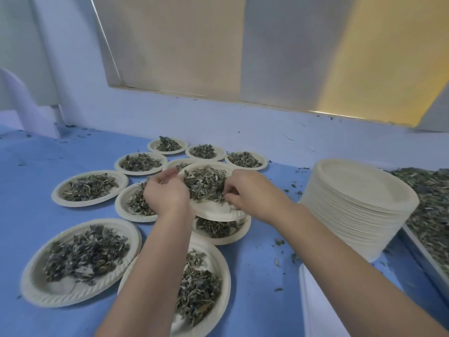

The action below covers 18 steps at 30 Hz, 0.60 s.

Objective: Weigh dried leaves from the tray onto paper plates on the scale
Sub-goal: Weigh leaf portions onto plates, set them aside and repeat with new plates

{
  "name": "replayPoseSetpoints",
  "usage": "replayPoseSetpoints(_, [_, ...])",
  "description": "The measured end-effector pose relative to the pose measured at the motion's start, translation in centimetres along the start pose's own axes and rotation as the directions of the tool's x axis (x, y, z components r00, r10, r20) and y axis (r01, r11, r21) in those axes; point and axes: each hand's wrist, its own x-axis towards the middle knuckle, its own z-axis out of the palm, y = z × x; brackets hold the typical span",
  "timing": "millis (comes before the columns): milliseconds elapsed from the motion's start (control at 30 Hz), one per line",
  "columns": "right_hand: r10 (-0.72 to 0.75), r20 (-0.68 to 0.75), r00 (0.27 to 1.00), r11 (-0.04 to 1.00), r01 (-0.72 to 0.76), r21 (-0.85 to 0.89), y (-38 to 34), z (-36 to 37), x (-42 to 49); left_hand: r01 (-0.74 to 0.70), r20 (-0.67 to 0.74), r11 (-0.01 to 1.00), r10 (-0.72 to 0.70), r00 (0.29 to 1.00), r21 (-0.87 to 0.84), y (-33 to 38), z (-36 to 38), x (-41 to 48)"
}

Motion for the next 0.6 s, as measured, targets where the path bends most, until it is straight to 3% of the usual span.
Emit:
replayPoseSetpoints(167, [-0.034, 0.025, 0.999, 0.999, 0.034, 0.019, 0.2, 1.0, 1.9, 0.006, -0.023, 1.000, -0.007, 1.000, -0.007, 0.3, -0.3, 0.8])
replayPoseSetpoints(267, [-0.010, -0.039, 0.999, 0.992, 0.015, 0.125, 0.1, 1.8, 2.3, 0.000, -0.066, 1.000, 0.000, 0.998, -0.012, 0.7, -0.9, 1.7])
replayPoseSetpoints(367, [0.113, -0.243, 0.963, 0.922, -0.010, 0.386, -0.6, 2.2, 2.0, 0.003, -0.089, 1.000, -0.005, 0.996, -0.020, 1.2, -1.8, 2.6])
replayPoseSetpoints(467, [0.357, -0.420, 0.835, 0.766, -0.004, 0.643, -1.5, 2.4, 2.2, -0.023, -0.128, 1.000, 0.022, 0.992, -0.009, 2.0, -2.9, 3.5])
replayPoseSetpoints(533, [0.483, -0.373, 0.792, 0.723, -0.120, 0.681, -1.8, 2.7, 2.6, -0.043, -0.153, 0.999, 0.041, 0.987, -0.009, 2.6, -3.7, 4.0])
replayPoseSetpoints(600, [0.545, -0.147, 0.825, 0.623, -0.281, 0.730, -2.4, 3.4, 3.3, -0.058, -0.184, 0.998, 0.053, 0.981, -0.019, 3.3, -4.6, 4.6])
